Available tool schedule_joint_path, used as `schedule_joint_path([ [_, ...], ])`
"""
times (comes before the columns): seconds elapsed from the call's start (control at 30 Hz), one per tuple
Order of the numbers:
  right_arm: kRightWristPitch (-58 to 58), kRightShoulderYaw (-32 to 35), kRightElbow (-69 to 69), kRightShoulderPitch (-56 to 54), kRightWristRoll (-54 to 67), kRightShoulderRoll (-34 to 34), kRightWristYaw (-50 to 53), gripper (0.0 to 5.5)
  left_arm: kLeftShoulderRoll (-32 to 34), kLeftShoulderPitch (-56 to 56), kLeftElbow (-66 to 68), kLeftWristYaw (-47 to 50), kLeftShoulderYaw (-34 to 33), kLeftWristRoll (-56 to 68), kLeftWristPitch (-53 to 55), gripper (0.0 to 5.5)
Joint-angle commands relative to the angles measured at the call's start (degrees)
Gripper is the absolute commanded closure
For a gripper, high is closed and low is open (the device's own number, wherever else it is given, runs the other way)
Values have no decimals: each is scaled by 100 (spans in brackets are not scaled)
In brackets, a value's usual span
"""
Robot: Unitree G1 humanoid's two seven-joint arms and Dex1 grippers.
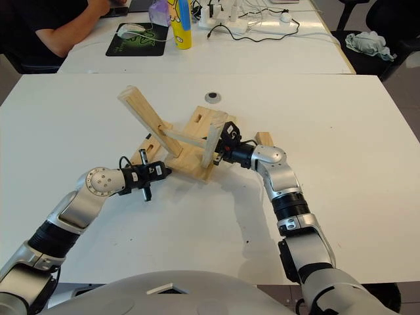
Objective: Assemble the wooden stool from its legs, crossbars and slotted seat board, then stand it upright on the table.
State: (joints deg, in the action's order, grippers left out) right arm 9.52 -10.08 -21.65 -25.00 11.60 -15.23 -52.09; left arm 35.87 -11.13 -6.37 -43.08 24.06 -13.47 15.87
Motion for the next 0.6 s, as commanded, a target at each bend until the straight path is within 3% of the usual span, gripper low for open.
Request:
schedule_joint_path([
  [0.03, 148, -194, 271, 102, -25, 10, -162, 550, -65, 45, 42, 26, 56, -144, 90, 549],
  [0.6, 620, -525, 816, 46, 2, 193, -82, 550, -221, -17, -9, 119, 21, -341, 328, 549],
])
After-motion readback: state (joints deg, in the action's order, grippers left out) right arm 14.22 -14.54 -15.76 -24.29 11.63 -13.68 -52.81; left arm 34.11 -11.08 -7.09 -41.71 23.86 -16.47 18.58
